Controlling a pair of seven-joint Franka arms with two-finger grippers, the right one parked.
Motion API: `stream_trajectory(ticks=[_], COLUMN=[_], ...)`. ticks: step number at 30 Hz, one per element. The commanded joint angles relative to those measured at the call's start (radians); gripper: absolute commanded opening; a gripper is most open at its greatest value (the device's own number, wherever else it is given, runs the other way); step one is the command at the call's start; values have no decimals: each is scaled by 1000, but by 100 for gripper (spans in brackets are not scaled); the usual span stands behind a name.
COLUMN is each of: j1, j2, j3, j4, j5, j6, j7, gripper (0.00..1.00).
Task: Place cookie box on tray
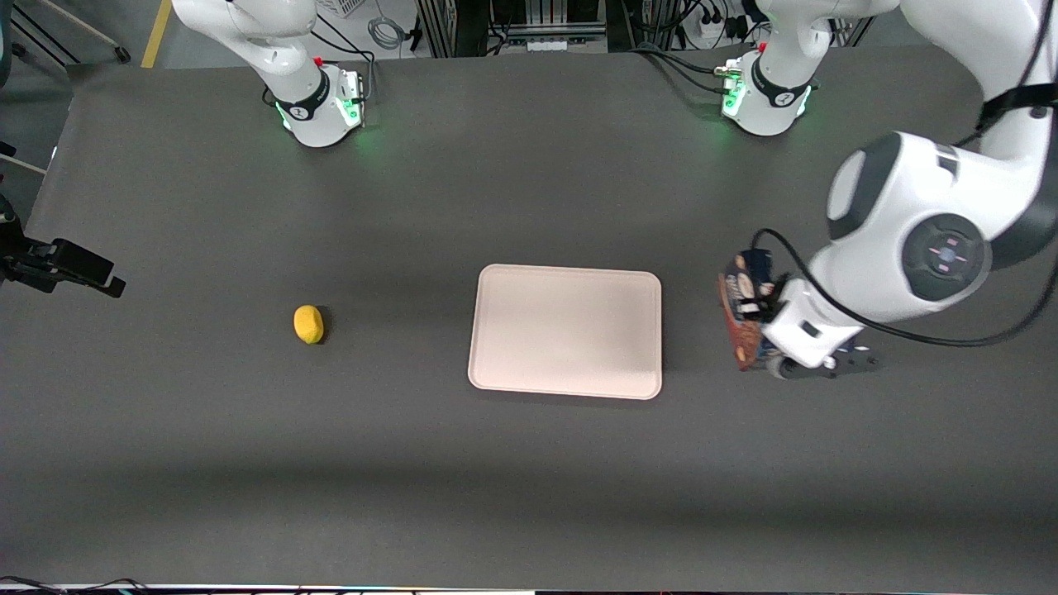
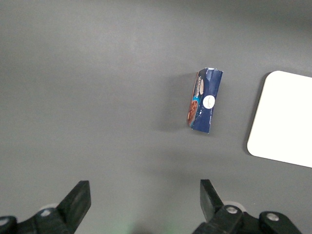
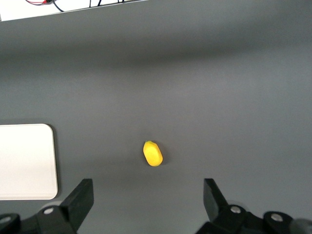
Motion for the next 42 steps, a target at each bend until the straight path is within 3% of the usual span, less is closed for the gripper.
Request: stream_trajectory(ticks=[1,9,15,26,28,29,31,32,42], j1=[-22,-78,-113,-128,-128,-130,-130,-130,-116], j2=[37,140,253,295,296,296,301,302,246], j3=[-79,-91,-93,-93,-93,-91,-91,-93,-85], j4=[35,26,14,-69,-75,-75,-74,-74,-69], j5=[-1,13,80,122,128,129,136,142,142], j6=[-12,101,215,350,354,354,356,356,304], j7=[-92,-92,-100,-109,-109,-109,-109,-109,-103], gripper=[2,3,5,8,17,35,94,100,100])
